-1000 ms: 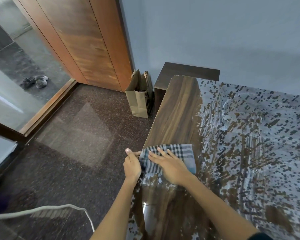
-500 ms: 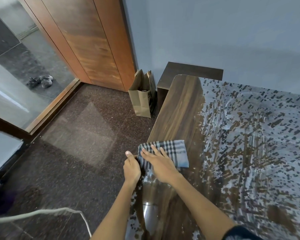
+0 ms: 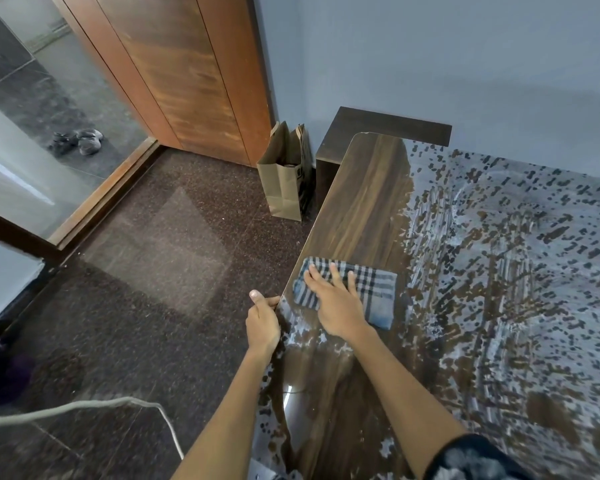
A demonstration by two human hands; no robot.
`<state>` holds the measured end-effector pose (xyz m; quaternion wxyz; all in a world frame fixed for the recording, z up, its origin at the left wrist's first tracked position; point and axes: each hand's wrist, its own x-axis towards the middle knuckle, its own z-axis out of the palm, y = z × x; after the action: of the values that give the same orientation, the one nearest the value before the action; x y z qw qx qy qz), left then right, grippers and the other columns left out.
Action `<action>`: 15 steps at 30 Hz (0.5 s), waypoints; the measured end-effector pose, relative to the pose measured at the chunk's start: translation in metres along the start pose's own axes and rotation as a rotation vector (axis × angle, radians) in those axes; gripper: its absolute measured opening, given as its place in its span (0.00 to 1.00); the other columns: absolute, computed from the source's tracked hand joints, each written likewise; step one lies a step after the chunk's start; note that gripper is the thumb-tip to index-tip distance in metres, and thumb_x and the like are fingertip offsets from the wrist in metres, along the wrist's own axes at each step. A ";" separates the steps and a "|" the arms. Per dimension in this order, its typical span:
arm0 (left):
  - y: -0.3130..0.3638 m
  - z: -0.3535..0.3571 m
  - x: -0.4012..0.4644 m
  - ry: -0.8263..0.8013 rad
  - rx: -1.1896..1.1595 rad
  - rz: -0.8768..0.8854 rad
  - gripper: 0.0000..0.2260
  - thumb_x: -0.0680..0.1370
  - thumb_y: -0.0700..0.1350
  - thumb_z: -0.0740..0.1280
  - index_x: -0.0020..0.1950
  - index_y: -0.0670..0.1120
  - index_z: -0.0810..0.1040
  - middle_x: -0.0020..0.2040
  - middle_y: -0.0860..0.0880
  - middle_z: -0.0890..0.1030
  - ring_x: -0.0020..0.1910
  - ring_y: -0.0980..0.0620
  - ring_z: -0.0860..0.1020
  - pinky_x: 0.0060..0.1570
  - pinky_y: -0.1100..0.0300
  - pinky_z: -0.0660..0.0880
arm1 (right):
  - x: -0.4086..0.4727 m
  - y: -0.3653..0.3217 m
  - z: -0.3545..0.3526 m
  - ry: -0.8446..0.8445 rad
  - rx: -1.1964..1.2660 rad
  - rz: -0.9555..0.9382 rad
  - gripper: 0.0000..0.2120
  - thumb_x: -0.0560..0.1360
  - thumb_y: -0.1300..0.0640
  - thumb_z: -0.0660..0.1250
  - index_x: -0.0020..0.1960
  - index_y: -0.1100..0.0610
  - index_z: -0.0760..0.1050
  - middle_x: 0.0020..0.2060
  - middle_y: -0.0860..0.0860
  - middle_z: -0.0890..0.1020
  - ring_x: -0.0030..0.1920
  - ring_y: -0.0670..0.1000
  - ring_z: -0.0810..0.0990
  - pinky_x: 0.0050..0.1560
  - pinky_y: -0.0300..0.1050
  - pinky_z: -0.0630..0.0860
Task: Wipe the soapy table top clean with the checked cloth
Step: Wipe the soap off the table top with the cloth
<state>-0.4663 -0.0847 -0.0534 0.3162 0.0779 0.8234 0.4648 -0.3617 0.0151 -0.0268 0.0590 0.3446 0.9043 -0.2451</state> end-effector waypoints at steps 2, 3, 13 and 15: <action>0.000 0.000 0.000 -0.001 -0.013 -0.008 0.33 0.81 0.57 0.38 0.54 0.43 0.80 0.54 0.42 0.81 0.56 0.44 0.76 0.62 0.50 0.69 | -0.006 -0.009 0.008 -0.011 -0.036 -0.073 0.35 0.77 0.67 0.57 0.77 0.49 0.44 0.76 0.44 0.45 0.75 0.54 0.38 0.71 0.56 0.32; 0.000 0.000 0.000 -0.003 -0.027 -0.008 0.33 0.81 0.56 0.38 0.54 0.42 0.80 0.54 0.42 0.80 0.57 0.45 0.76 0.63 0.50 0.68 | -0.011 -0.011 0.011 -0.016 -0.058 -0.118 0.36 0.76 0.67 0.58 0.77 0.49 0.44 0.76 0.44 0.45 0.75 0.53 0.38 0.71 0.55 0.33; -0.004 -0.006 0.005 -0.114 -0.144 -0.074 0.34 0.80 0.59 0.36 0.45 0.47 0.80 0.54 0.41 0.81 0.58 0.45 0.76 0.66 0.47 0.67 | -0.090 0.024 0.026 0.012 -0.028 -0.149 0.26 0.81 0.59 0.52 0.75 0.44 0.49 0.72 0.36 0.49 0.74 0.44 0.42 0.73 0.49 0.36; -0.007 -0.010 0.004 -0.127 -0.137 -0.064 0.33 0.80 0.59 0.36 0.45 0.48 0.80 0.55 0.42 0.81 0.59 0.45 0.76 0.67 0.47 0.66 | -0.082 0.026 0.021 0.059 -0.016 -0.039 0.23 0.82 0.55 0.49 0.76 0.44 0.50 0.73 0.36 0.51 0.75 0.45 0.44 0.72 0.50 0.35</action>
<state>-0.4741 -0.0942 -0.0570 0.3869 0.0589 0.7702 0.5037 -0.2842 -0.0270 -0.0327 0.0305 0.3334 0.9141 -0.2287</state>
